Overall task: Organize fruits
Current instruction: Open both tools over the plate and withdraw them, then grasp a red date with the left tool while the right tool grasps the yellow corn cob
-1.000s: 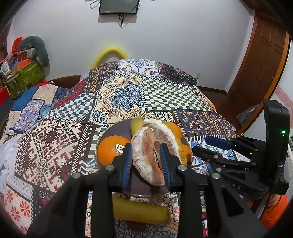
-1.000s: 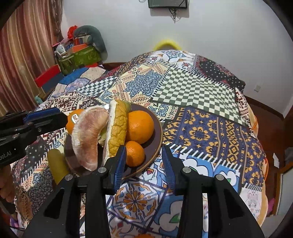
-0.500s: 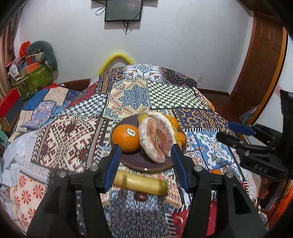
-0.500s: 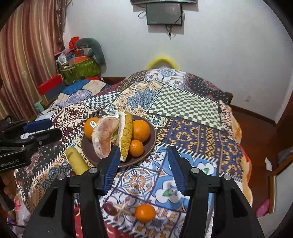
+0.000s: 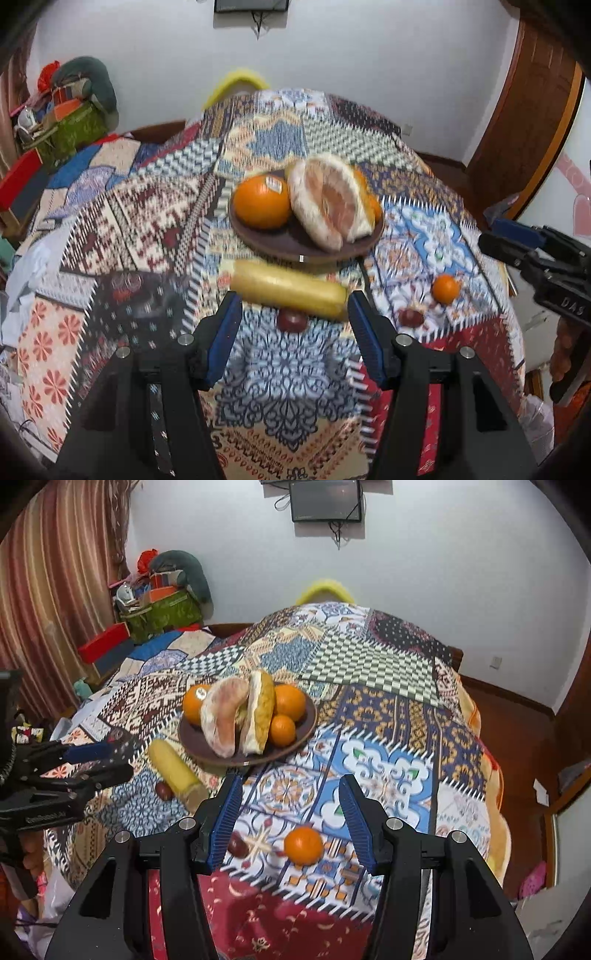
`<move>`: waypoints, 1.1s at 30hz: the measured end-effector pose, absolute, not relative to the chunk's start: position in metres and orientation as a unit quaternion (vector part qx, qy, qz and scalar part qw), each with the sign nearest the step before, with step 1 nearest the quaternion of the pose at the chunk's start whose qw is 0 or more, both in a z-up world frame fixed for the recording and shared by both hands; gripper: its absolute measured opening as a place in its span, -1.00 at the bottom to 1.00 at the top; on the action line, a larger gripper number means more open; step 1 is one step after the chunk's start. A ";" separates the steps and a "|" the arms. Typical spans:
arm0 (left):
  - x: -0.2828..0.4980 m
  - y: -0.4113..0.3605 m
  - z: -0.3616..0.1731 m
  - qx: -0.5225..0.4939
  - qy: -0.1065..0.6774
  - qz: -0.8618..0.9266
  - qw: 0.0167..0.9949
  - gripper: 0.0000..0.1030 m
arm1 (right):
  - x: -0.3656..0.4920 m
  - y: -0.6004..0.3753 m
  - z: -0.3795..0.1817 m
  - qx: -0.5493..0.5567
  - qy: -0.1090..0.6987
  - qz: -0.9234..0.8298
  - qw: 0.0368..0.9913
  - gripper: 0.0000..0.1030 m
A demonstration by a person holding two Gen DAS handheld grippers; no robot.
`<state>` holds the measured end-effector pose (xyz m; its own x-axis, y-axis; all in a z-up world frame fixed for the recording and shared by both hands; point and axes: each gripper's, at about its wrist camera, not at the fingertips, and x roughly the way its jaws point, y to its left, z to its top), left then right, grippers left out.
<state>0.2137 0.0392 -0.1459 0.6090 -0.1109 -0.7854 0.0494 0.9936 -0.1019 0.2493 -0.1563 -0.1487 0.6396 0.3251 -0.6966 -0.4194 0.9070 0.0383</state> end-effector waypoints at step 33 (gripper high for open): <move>0.209 0.078 -0.192 -0.046 0.461 -0.042 0.885 -0.47 | 0.269 -0.066 -0.202 -0.092 0.437 0.291 0.846 -0.01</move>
<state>0.2092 0.0785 -0.1922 0.5723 -0.1167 -0.8117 0.0329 0.9923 -0.1195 0.2686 -0.0656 -0.2019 0.4481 0.4120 -0.7934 -0.5728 0.8137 0.0990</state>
